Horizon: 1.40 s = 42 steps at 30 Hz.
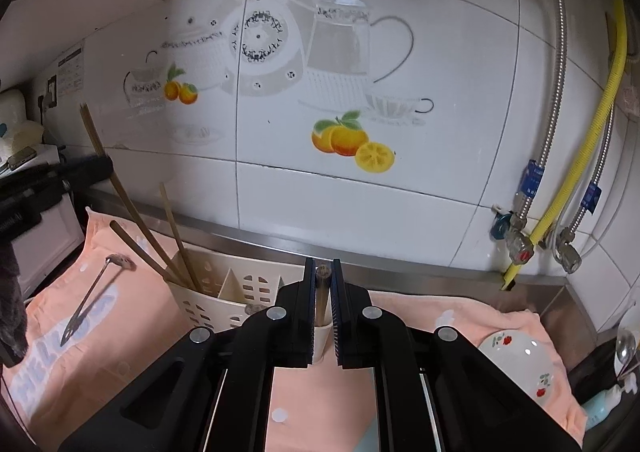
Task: Organize utensils
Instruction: 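Lower the left tool's chopstick into the white holder while the right tool inserts its chopstick, then open the left tool and withdraw while the right tool releases and withdraws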
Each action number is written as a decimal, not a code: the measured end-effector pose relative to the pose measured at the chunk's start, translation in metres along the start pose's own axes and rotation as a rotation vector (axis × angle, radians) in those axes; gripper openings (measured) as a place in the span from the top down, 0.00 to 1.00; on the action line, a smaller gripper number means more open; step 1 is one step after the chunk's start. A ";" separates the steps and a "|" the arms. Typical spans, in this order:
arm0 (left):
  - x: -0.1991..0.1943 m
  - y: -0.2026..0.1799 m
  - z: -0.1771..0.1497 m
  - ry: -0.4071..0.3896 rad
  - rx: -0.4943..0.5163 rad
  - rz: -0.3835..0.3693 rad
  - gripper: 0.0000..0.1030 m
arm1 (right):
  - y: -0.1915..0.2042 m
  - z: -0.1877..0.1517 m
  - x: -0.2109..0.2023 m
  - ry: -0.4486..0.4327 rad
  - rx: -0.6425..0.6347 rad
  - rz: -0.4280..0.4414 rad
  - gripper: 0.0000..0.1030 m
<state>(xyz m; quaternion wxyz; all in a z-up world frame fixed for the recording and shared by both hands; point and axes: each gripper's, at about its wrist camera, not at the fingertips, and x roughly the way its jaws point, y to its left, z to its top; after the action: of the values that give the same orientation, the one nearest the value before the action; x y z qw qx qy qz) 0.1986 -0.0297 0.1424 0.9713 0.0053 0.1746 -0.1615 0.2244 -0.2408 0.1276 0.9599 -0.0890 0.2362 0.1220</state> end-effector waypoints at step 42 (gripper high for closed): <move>-0.063 -0.001 -0.122 0.148 -0.045 0.046 0.43 | 0.042 -0.163 -0.071 0.098 0.124 0.109 0.75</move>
<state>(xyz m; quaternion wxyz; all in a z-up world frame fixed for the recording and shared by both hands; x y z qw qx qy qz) 0.1012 -0.0033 0.0499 0.9590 -0.0008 0.2494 -0.1343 0.0817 -0.2511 0.0147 0.9428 -0.0222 0.2946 0.1545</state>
